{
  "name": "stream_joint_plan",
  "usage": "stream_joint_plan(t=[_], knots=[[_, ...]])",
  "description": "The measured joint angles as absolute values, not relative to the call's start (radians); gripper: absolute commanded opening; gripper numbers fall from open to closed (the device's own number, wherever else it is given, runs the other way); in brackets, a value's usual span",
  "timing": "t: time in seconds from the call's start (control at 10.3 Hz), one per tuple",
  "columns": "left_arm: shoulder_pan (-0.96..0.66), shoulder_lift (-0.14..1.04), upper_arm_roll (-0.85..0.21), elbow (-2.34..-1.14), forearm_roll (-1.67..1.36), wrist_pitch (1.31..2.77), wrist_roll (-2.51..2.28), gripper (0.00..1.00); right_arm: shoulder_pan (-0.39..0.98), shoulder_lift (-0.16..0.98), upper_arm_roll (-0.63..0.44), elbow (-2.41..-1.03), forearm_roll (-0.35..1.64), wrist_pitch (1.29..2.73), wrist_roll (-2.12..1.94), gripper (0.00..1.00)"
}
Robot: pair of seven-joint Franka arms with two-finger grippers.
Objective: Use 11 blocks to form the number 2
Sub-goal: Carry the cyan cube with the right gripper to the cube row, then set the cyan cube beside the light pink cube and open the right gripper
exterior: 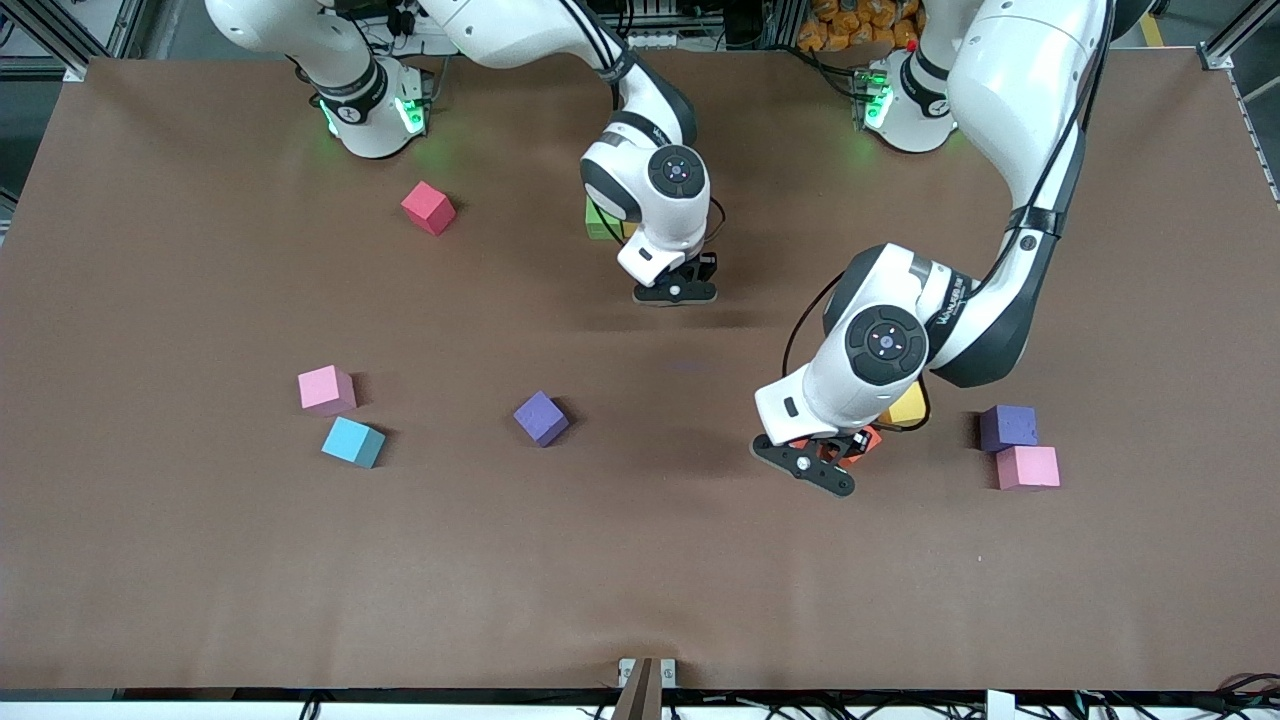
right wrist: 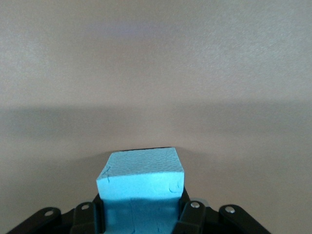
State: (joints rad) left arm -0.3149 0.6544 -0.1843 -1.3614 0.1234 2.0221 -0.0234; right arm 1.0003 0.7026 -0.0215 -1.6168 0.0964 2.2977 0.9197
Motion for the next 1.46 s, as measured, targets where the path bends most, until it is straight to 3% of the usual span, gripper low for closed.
stream_joint_plan(t=[0.88,1.07,1.46], knots=[[-0.308,0.648,-0.183,-1.361,0.123,2.012,-0.023,0.08,1.018,0.711,-0.021,-1.617,0.096,2.304,0.931,0.02],[-0.308,0.647,-0.183,-1.361,0.123,2.008,-0.023,0.08,1.021,0.711,-0.021,-1.617,0.094,2.304,0.932,1.0],[-0.307,0.639,-0.183,-1.361,0.123,1.998,-0.023,0.08,1.025,0.716,-0.021,-1.617,0.056,2.303,0.931,1.0]])
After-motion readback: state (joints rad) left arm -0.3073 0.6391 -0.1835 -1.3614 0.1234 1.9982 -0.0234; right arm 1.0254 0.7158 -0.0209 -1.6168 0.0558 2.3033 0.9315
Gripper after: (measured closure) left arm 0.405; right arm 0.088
